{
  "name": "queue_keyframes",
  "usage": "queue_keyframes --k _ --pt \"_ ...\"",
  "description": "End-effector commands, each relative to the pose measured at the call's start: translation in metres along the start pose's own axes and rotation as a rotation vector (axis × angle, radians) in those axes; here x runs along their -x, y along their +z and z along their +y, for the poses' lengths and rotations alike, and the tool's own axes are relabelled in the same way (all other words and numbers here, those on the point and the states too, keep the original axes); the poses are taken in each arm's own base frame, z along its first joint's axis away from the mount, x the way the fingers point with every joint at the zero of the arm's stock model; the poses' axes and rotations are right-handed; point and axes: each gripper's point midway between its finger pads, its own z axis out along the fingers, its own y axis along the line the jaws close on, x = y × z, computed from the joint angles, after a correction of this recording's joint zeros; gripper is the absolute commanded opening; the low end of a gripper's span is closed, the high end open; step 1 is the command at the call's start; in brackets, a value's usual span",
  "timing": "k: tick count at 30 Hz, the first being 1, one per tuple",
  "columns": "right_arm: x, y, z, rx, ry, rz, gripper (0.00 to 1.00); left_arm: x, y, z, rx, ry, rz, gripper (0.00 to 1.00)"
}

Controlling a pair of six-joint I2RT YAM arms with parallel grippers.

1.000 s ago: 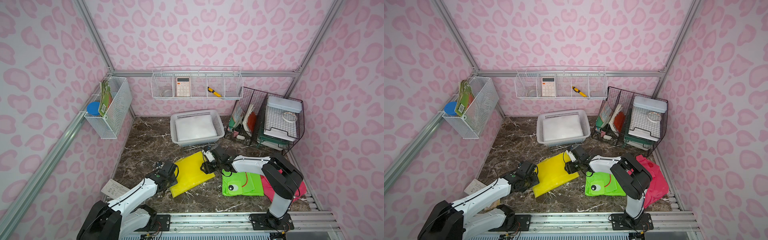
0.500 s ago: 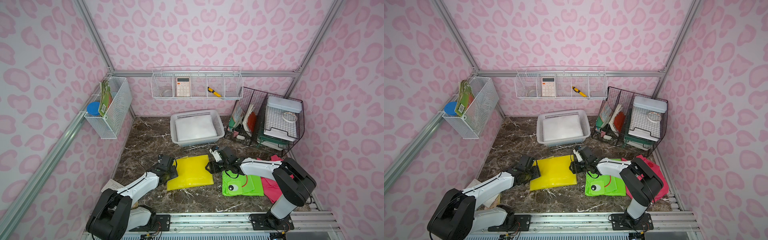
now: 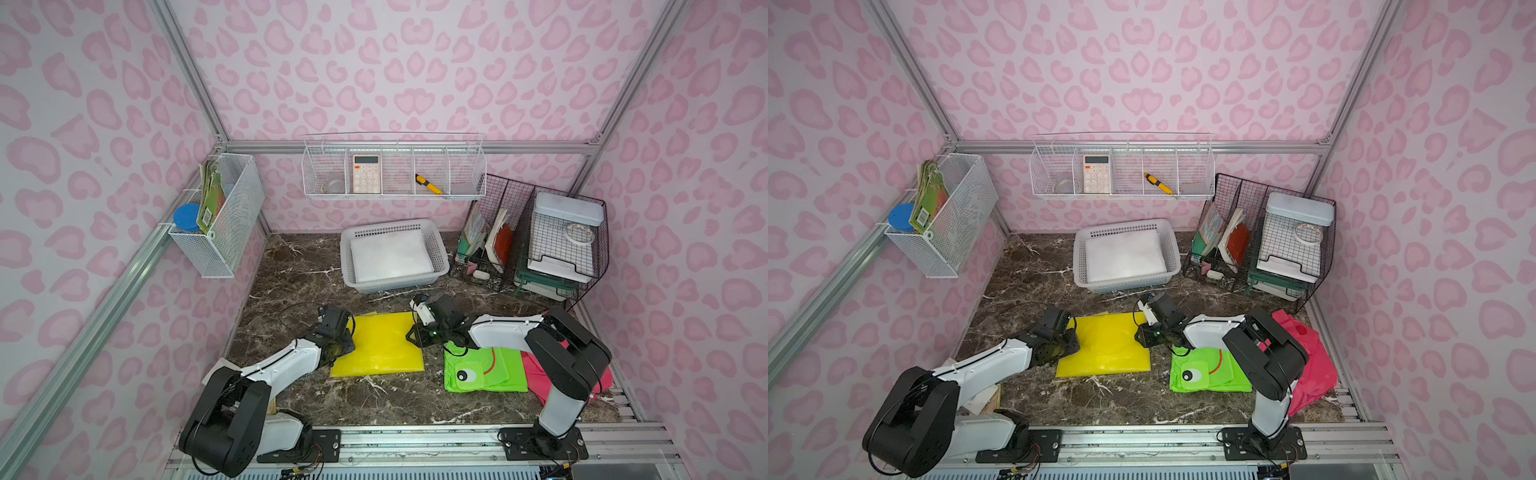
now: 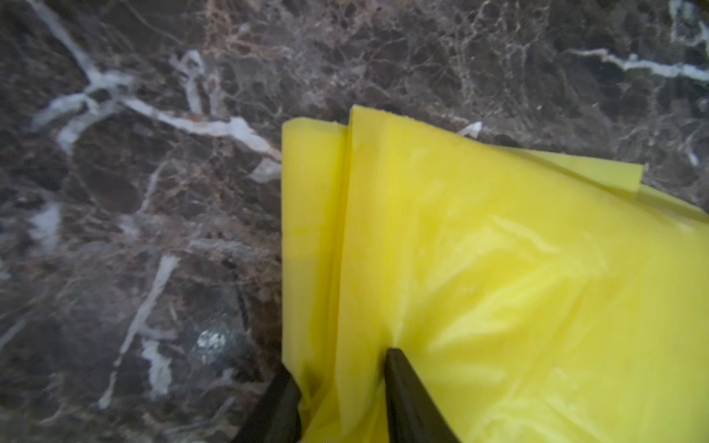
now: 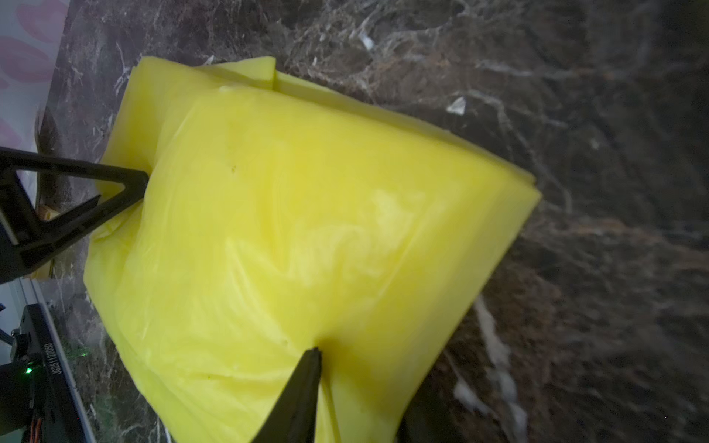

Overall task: Put the folded raincoat in the basket
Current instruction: Pick up the raincoat from the center of the board, then place the raincoat in the basket.

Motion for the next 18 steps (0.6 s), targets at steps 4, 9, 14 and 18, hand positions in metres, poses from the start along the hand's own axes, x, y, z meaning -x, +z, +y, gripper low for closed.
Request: queue_keyframes --k 4,9,14,18 --pt "0.012 -0.011 0.007 0.003 0.007 -0.044 0.08 -0.031 -0.005 -0.003 -0.053 -0.015 0.133 0.14" --pt "0.030 -0.031 0.016 0.000 -0.016 -0.098 0.00 -0.019 -0.026 -0.020 -0.104 0.002 0.083 0.00" --pt "0.063 -0.067 0.031 -0.019 -0.062 -0.195 0.00 0.010 -0.066 -0.036 -0.171 -0.001 -0.037 0.00" --pt "0.097 -0.101 0.039 -0.023 -0.087 -0.292 0.00 0.044 -0.107 -0.059 -0.268 0.013 -0.159 0.00"
